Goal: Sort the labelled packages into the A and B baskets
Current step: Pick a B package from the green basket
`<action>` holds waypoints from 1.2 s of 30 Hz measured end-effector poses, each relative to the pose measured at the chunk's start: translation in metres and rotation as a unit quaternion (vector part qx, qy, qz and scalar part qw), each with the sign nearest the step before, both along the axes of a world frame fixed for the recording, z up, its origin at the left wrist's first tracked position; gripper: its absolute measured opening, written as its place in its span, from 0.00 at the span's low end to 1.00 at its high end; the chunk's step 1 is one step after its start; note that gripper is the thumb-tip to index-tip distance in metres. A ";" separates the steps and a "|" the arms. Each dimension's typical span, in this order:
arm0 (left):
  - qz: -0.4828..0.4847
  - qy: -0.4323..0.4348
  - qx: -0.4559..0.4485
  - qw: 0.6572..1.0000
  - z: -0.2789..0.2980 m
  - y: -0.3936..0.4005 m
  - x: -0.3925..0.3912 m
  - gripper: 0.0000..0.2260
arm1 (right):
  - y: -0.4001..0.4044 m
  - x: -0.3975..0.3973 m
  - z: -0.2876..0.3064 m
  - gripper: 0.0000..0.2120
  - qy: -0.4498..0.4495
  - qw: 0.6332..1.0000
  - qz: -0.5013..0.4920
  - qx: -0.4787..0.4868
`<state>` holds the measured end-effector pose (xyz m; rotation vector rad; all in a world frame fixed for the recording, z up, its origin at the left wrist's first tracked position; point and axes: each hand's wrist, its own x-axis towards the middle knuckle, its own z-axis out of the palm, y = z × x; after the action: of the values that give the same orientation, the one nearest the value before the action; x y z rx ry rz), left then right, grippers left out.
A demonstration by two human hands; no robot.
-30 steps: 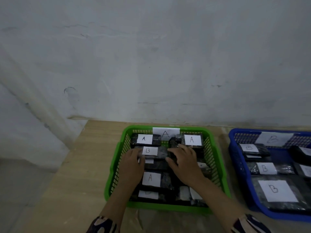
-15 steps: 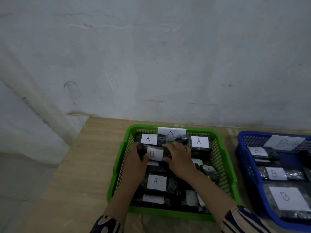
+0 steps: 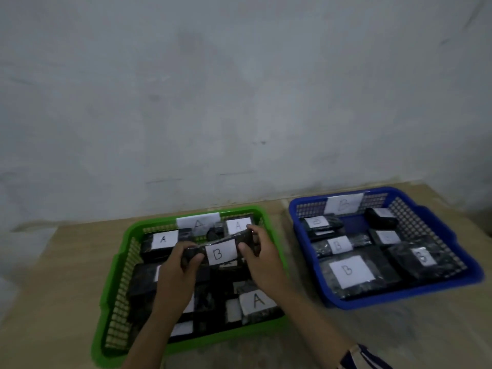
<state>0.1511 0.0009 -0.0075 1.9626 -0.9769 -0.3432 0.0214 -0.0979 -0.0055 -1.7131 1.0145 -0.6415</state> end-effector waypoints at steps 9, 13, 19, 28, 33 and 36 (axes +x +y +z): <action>-0.057 0.121 -0.025 0.991 0.005 -0.043 -0.071 0.08 | -0.028 -0.084 0.005 0.21 -0.051 0.997 -0.053 0.039; -0.080 0.111 -0.019 0.990 -0.003 -0.065 -0.105 0.16 | -0.054 -0.123 0.005 0.21 -0.067 0.988 -0.138 0.032; -0.069 0.032 0.029 0.997 -0.011 -0.105 -0.153 0.16 | -0.098 -0.174 0.006 0.18 -0.039 0.973 -0.226 0.023; -0.085 -0.046 0.148 0.984 -0.041 -0.153 -0.202 0.24 | -0.158 -0.185 -0.021 0.18 0.095 0.980 -0.175 0.017; -0.068 -0.046 0.131 0.988 -0.044 -0.154 -0.203 0.23 | -0.164 -0.172 -0.042 0.18 0.240 0.967 -0.079 -0.001; -0.062 -0.050 0.140 0.987 -0.042 -0.154 -0.203 0.23 | -0.158 -0.172 -0.048 0.24 0.361 0.928 -0.066 -0.067</action>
<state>-0.0516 -0.1532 -0.0495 2.1930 -1.1715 -0.4775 -0.1504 -0.2562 -0.0540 -2.0685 1.6328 -0.1400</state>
